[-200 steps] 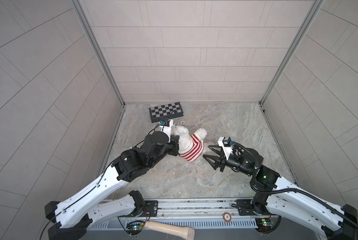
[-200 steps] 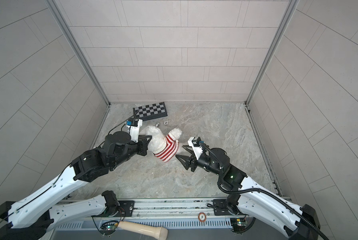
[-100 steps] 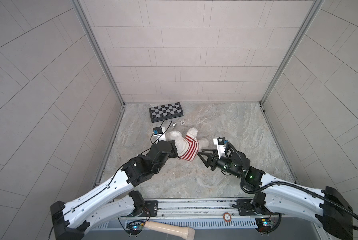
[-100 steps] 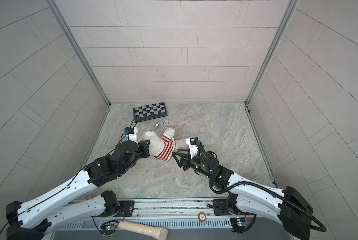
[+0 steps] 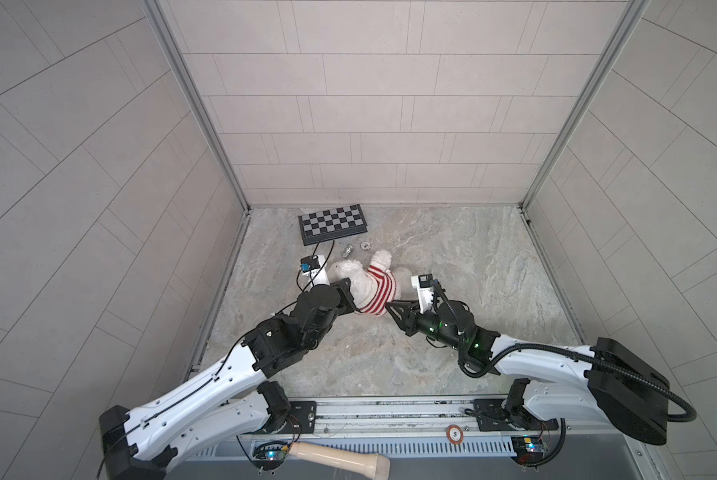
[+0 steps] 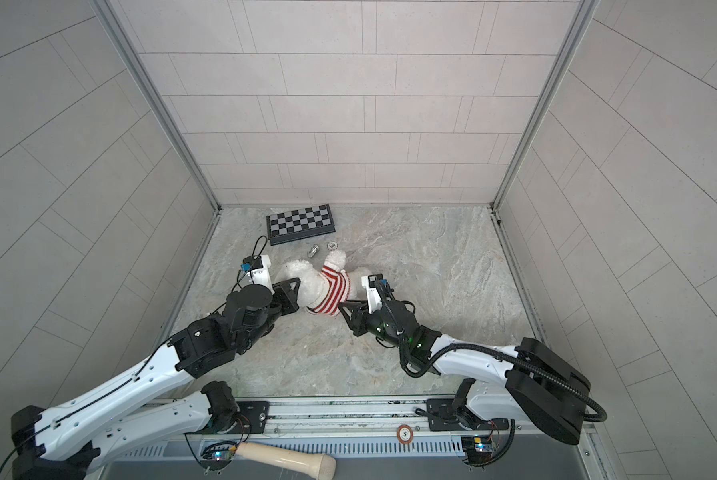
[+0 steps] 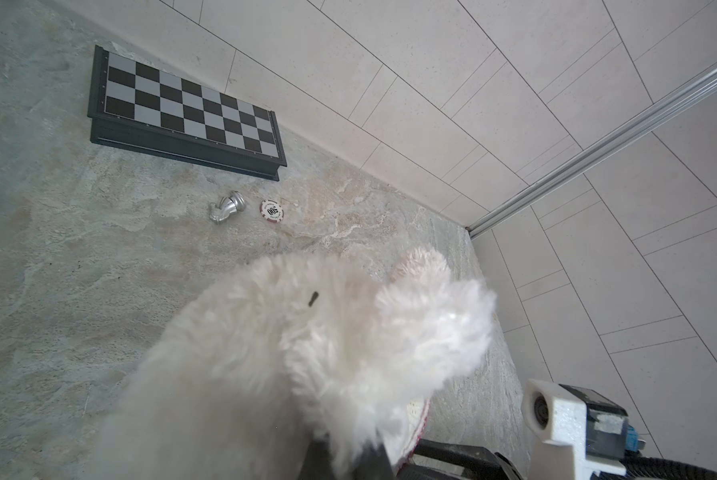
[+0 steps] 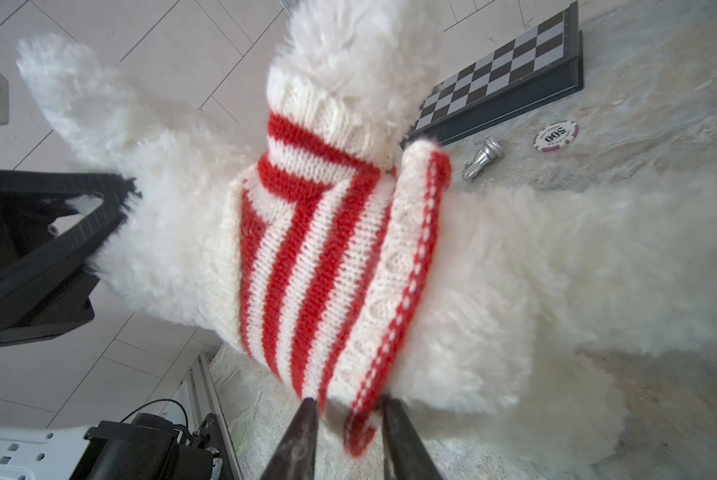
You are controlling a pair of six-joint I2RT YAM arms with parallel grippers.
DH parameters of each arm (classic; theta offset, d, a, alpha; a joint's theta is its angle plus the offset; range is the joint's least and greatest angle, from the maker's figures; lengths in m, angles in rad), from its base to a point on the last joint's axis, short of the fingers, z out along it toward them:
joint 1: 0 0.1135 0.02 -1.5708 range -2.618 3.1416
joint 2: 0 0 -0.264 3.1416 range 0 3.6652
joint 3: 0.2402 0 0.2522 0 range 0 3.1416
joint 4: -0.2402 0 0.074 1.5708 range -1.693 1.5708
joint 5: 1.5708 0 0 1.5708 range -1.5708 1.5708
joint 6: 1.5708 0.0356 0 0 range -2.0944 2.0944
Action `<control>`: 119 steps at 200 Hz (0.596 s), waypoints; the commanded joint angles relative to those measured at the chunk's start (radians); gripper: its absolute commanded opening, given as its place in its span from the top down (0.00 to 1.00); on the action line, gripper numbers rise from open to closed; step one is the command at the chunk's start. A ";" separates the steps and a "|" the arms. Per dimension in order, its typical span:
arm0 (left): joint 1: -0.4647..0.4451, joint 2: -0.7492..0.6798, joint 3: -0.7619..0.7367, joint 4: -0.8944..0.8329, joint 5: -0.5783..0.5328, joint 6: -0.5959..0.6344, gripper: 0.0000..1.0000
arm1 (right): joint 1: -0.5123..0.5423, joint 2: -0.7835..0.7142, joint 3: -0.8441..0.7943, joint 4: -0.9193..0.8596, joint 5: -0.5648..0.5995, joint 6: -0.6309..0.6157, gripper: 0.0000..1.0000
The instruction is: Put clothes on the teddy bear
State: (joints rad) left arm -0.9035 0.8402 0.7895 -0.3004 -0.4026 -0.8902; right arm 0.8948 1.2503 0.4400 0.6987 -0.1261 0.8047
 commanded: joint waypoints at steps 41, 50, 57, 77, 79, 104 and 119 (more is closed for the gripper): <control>0.004 -0.041 -0.037 0.055 0.016 -0.019 1.00 | 0.001 0.071 0.006 0.131 0.019 0.051 0.95; 0.004 -0.048 -0.039 0.052 0.015 -0.012 1.00 | 0.001 0.060 -0.013 0.132 0.039 0.051 1.00; 0.004 -0.051 -0.038 0.045 0.014 -0.006 1.00 | 0.001 0.048 -0.030 0.127 0.057 0.050 1.00; 0.004 -0.064 -0.038 0.027 0.005 0.011 1.00 | 0.001 0.007 -0.078 0.094 0.129 0.038 1.00; 0.003 -0.065 -0.039 0.026 0.005 0.012 1.00 | 0.001 0.003 -0.081 0.089 0.139 0.036 1.00; 0.003 -0.086 -0.067 0.024 -0.001 0.022 1.00 | -0.003 -0.033 -0.126 0.068 0.198 0.031 1.00; 0.003 -0.103 -0.077 0.021 -0.006 0.033 1.00 | -0.005 -0.051 -0.151 0.063 0.221 0.039 1.00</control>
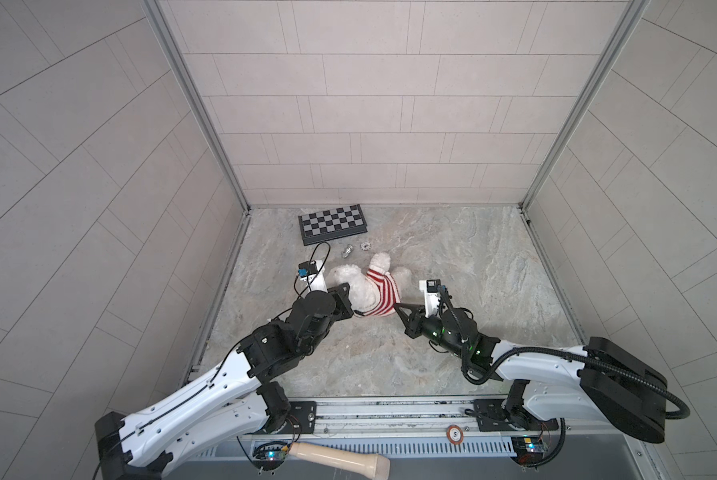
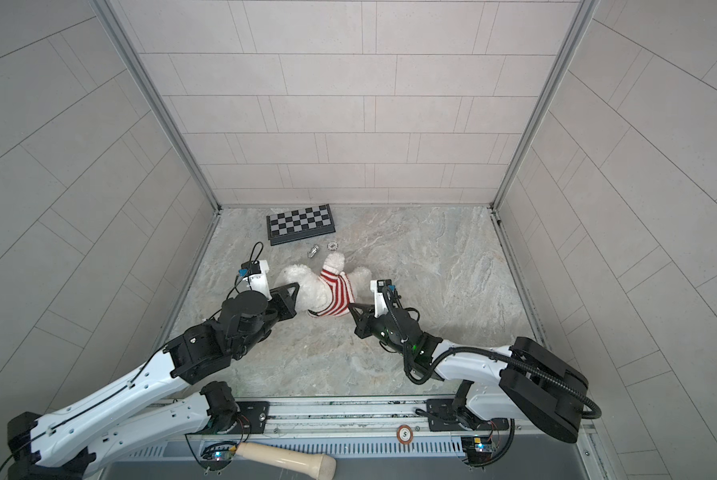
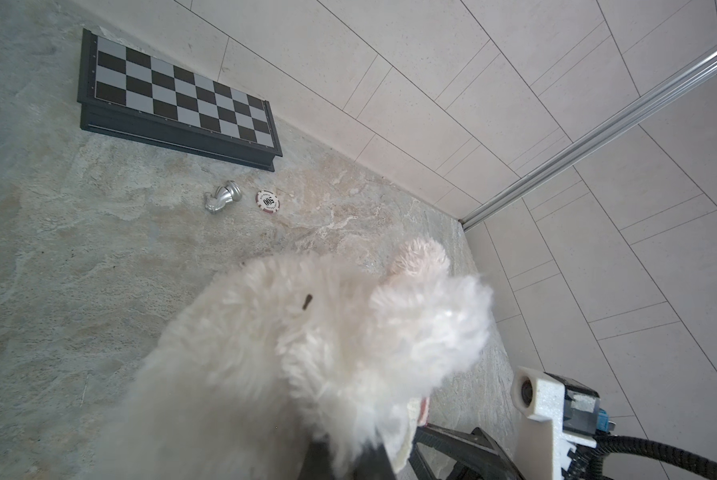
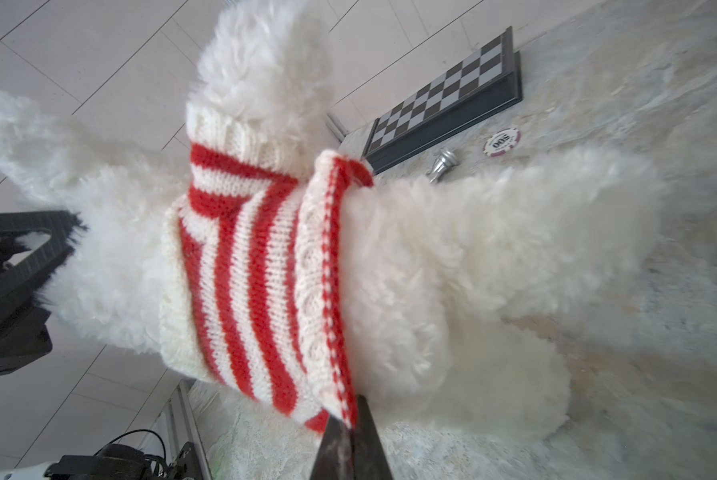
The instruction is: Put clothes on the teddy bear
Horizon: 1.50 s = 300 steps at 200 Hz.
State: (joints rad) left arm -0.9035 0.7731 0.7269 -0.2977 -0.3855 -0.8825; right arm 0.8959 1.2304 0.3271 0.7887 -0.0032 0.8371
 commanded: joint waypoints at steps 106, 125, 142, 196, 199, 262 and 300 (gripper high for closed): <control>0.006 -0.030 -0.005 0.043 0.161 0.161 1.00 | 0.054 -0.230 0.019 -0.014 -0.102 -0.240 0.64; 0.006 -0.030 0.001 0.034 0.172 0.205 1.00 | 0.054 -0.339 0.053 -0.247 -0.042 -0.261 0.57; 0.005 -0.035 -0.007 0.055 0.195 0.221 1.00 | 0.051 -0.386 0.083 -0.396 0.024 -0.265 0.52; 0.005 -0.034 -0.014 0.100 0.249 0.238 1.00 | 0.049 -0.333 0.131 -0.507 0.058 -0.241 0.53; 0.006 -0.032 -0.014 0.101 0.251 0.240 1.00 | 0.049 -0.328 0.132 -0.504 0.058 -0.241 0.53; 0.006 -0.041 -0.025 0.135 0.295 0.259 1.00 | 0.049 -0.311 0.155 -0.548 0.093 -0.271 0.84; 0.006 -0.046 -0.027 0.136 0.296 0.258 1.00 | 0.044 -0.347 0.119 -0.578 0.136 -0.270 1.00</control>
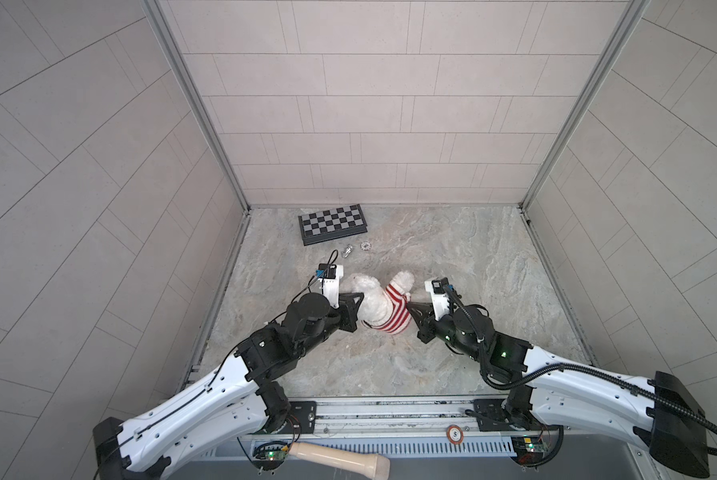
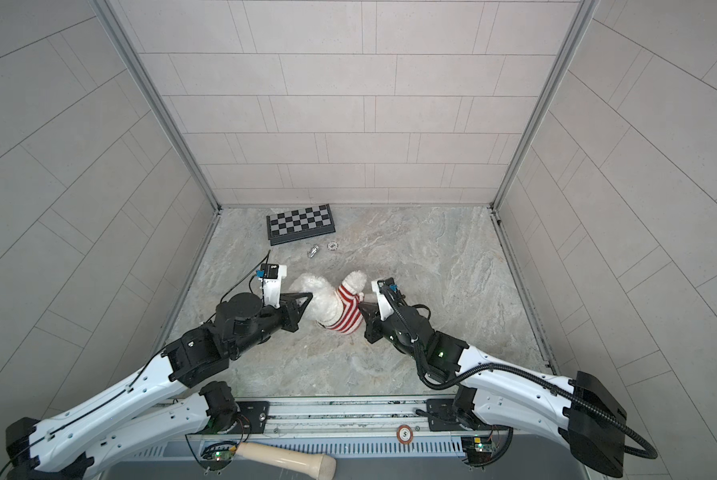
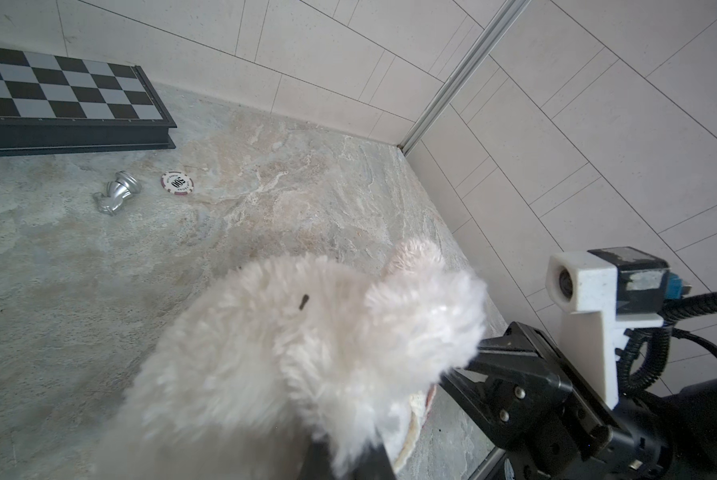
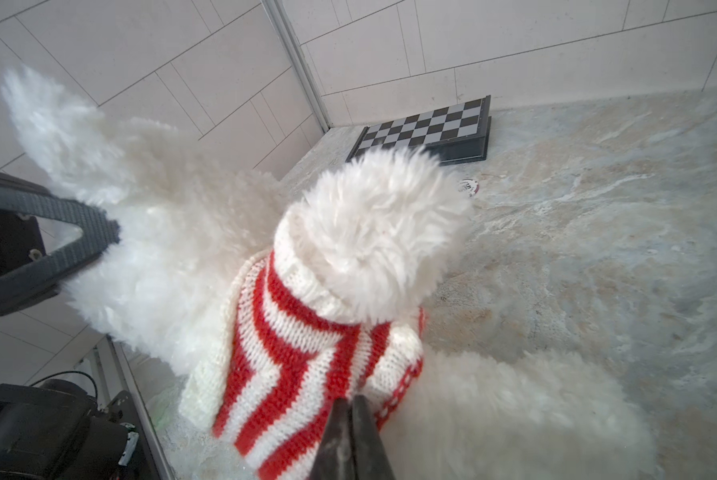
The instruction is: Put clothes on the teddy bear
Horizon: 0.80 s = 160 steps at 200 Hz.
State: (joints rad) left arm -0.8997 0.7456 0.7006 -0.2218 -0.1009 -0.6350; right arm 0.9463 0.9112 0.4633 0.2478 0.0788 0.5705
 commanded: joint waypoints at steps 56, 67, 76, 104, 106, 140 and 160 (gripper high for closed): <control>0.002 -0.020 0.007 0.058 0.019 0.016 1.00 | -0.060 -0.100 -0.087 -0.047 0.078 0.048 1.00; 0.001 -0.021 0.007 0.060 0.017 0.012 1.00 | -0.067 -0.097 -0.092 -0.049 0.074 0.049 1.00; 0.001 -0.021 0.006 0.068 0.020 0.005 1.00 | -0.070 -0.089 -0.091 -0.042 0.063 0.046 1.00; 0.001 0.002 0.006 0.112 0.057 -0.046 1.00 | -0.069 -0.060 -0.043 -0.021 -0.028 -0.014 0.89; 0.002 0.006 0.008 0.113 0.059 -0.050 1.00 | -0.069 -0.060 -0.041 -0.013 -0.038 -0.019 0.88; 0.002 0.020 0.065 0.043 0.006 -0.158 1.00 | -0.048 -0.141 0.000 0.040 -0.163 -0.159 0.59; 0.001 0.005 0.106 -0.041 -0.052 -0.226 1.00 | 0.017 -0.185 0.082 -0.145 -0.095 -0.326 0.48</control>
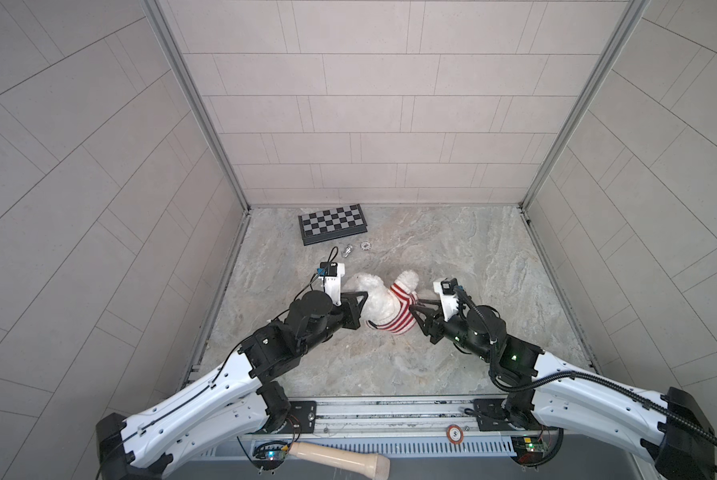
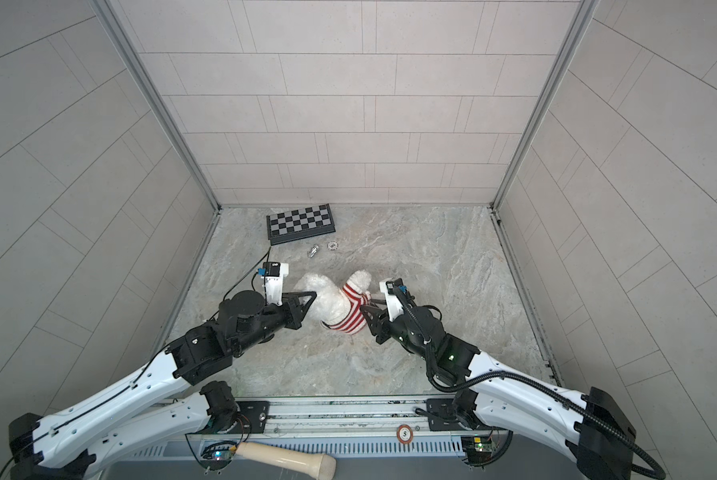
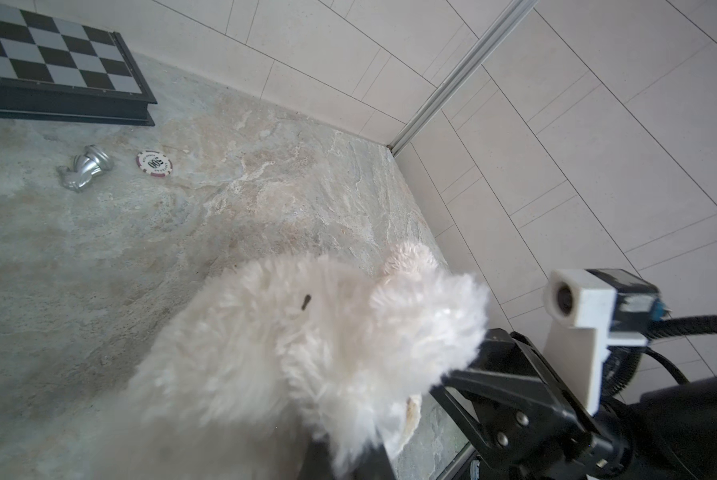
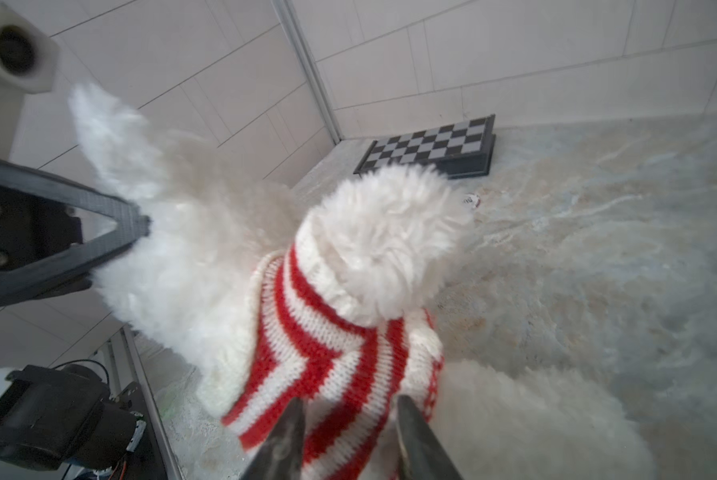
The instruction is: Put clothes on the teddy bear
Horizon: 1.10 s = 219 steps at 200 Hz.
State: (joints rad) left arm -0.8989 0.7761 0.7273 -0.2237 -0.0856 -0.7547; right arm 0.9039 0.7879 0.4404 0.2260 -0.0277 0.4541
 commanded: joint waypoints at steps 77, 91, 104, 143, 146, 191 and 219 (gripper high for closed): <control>0.001 -0.073 0.038 -0.027 -0.115 -0.339 1.00 | 0.354 0.169 0.218 -0.107 0.464 -0.499 0.40; 0.001 -0.076 0.041 -0.030 -0.127 -0.358 1.00 | 0.361 0.200 0.207 -0.058 0.490 -0.507 0.39; 0.001 -0.081 0.038 -0.041 -0.145 -0.386 1.00 | 0.380 0.227 0.213 -0.051 0.539 -0.542 0.39; 0.001 -0.103 0.026 -0.056 -0.199 -0.475 1.00 | 0.526 0.278 0.148 0.108 0.658 -0.767 0.41; 0.001 -0.104 0.027 -0.055 -0.198 -0.479 1.00 | 0.543 0.278 0.134 0.135 0.657 -0.787 0.41; 0.001 -0.095 -0.004 0.058 -0.251 -0.617 1.00 | 0.575 0.236 -0.010 0.394 0.572 -0.611 0.41; -0.001 -0.065 0.008 0.053 -0.261 -0.675 1.00 | 0.531 0.282 0.007 0.358 0.614 -0.458 0.39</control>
State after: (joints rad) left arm -0.8989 0.7017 0.7284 -0.2504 -0.3130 -1.3422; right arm 1.4631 1.0523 0.4259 0.5087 0.5480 -0.1513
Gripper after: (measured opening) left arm 0.077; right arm 0.603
